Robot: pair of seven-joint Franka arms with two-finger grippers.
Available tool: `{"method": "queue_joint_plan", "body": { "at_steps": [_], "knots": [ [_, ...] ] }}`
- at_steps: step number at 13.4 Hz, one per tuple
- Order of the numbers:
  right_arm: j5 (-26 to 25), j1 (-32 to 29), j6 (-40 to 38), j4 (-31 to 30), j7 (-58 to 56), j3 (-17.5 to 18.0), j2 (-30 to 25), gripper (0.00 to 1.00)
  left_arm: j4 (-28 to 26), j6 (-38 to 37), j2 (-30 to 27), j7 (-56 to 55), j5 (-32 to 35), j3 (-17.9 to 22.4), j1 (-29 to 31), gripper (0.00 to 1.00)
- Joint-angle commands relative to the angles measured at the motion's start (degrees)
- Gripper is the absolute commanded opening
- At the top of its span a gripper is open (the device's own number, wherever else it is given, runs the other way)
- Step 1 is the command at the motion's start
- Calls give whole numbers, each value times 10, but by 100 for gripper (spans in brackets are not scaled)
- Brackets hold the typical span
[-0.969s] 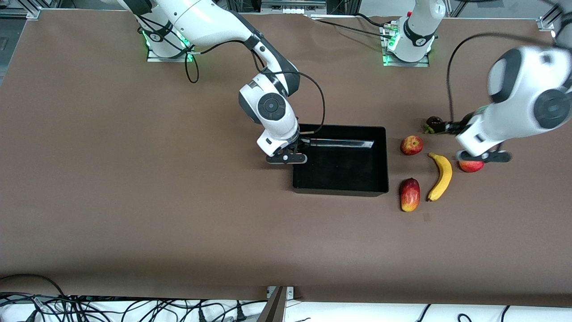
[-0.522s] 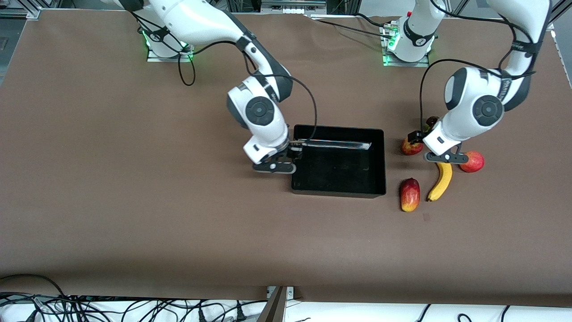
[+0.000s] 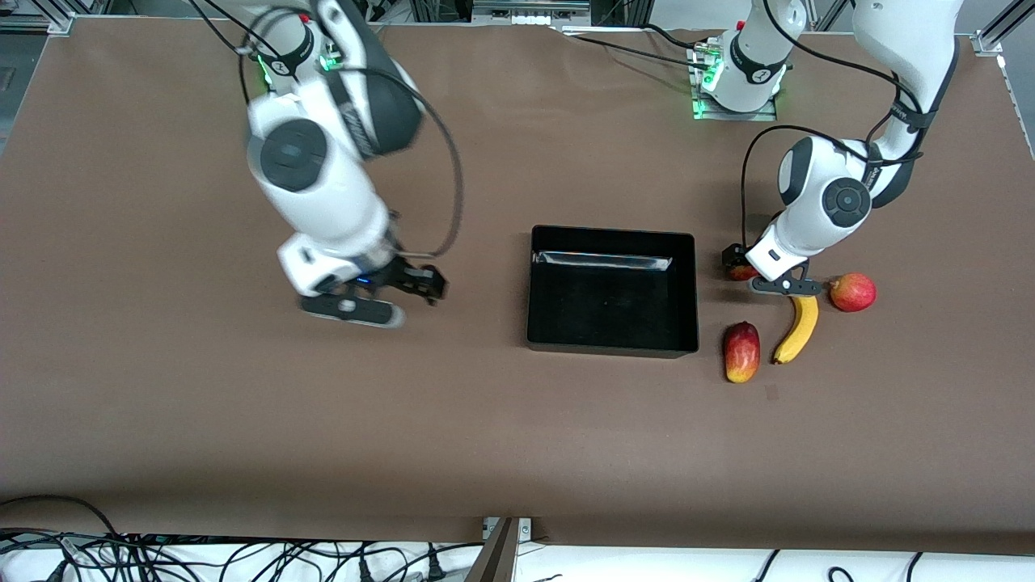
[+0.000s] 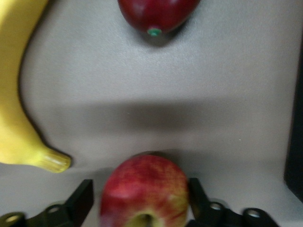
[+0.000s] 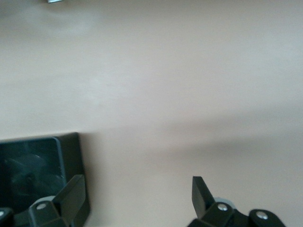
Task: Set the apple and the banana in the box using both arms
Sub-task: 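Lift the apple with the left gripper while the right gripper returns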
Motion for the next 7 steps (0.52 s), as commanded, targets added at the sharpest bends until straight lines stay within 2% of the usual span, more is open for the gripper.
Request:
{"method": "queue_joint_plan", "body": {
  "at_steps": [1, 3, 4, 5, 7],
  "knots": [
    [18, -2, -98, -37, -103, -52, -85, 100, -1, 1, -9, 7, -4, -4, 1, 8],
    [29, -2, -127, -85, -151, -96, -149, 100, 7, -8, -29, 9, -4, -5, 1, 4],
    [28, -7, -131, -118, -171, -105, -177, 100, 29, -39, -47, 10, -4, -6, -2, 4],
    [22, -35, -132, -147, -184, -98, -205, 100, 69, -101, -57, 9, -4, -17, -2, 5],
    [9, -108, -132, -192, -228, -54, -252, 100, 184, -247, -49, 4, -10, -39, -3, 6]
  ]
}}
